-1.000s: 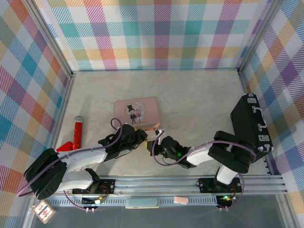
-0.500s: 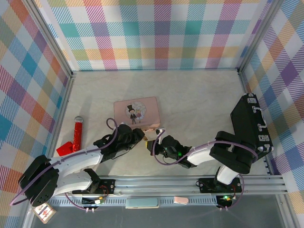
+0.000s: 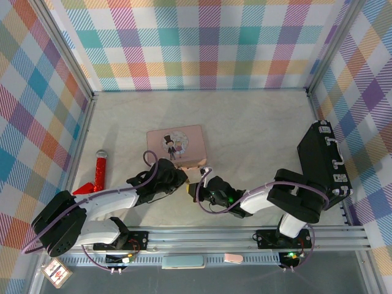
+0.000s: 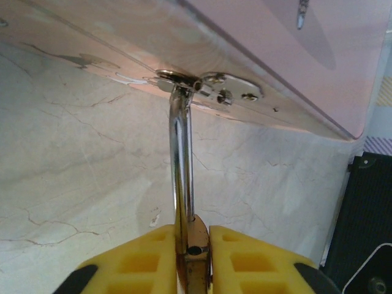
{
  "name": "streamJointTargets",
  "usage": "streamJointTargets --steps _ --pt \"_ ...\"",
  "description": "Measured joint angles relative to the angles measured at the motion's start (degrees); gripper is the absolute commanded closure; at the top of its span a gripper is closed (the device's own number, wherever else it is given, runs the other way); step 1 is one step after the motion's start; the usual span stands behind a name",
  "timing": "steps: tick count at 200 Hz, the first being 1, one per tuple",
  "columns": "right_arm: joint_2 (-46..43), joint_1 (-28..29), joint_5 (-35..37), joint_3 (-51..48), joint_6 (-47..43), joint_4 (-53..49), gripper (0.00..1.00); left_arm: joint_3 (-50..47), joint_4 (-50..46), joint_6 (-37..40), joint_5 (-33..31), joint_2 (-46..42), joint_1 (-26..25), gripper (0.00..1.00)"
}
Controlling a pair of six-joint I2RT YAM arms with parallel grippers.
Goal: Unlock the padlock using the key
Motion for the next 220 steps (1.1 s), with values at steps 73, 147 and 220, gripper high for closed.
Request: streamJointTargets --steps 73,147,220 --pt "-0.02 0.00 0.79 -2.97 6.21 4.48 1.00 0.02 1.22 -0.46 0.68 0.76 -0.90 0.65" --pt "-0.59 -1.27 1.55 -4.57 8.07 4.22 1.00 0.02 -8.17 1.66 -4.17 -7.98 -1.03 0.31" --pt "-0.87 -2.38 -0.59 -2.25 9.60 -2.47 0.96 3.08 -20.70 15.85 -10.40 -20.31 6.88 0.15"
